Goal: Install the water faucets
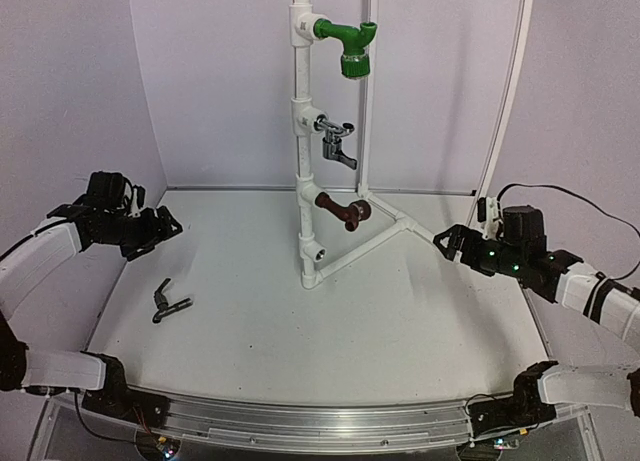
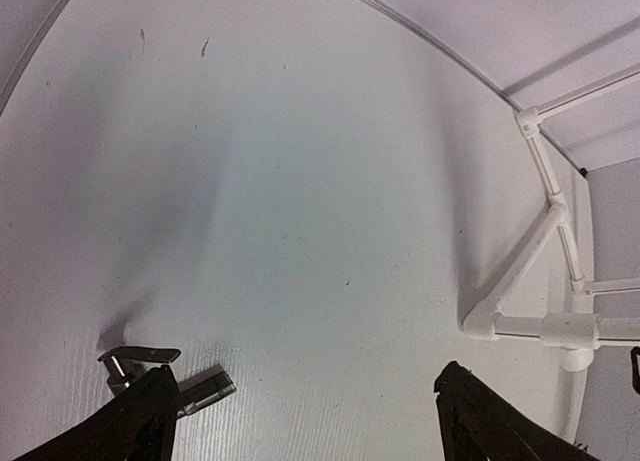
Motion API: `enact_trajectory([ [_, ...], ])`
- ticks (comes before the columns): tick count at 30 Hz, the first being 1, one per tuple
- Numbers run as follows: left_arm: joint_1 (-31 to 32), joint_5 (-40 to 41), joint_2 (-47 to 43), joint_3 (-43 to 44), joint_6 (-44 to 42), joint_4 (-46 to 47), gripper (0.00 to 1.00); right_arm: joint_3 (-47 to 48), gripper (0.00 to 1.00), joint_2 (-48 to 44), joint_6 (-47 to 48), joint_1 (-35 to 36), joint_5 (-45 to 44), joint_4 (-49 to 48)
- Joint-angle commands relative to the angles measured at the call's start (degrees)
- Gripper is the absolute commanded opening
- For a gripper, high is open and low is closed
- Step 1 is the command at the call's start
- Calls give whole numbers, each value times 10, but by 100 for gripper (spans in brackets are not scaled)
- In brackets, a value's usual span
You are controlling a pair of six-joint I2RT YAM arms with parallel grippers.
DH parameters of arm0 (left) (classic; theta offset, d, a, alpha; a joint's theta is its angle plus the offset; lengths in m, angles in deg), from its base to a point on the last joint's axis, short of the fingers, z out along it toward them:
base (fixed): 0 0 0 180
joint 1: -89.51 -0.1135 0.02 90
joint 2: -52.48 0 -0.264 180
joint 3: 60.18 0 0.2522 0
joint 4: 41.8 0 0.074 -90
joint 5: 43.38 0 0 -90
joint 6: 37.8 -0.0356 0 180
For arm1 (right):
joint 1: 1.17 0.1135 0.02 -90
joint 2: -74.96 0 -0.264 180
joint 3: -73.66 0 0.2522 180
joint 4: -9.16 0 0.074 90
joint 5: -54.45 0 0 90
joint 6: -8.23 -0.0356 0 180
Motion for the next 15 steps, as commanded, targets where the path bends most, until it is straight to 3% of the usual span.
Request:
enact_trajectory([
  [1,15,57,20,-18,17,12,92,37,98,42,34,28,-19,4],
  [7,22,106,64,-53,44,34,93,32,98,69,55,40,-10,-14],
  [15,25,166,146,-58,67,42,91,-9,98,40,85,40,-85,-20],
])
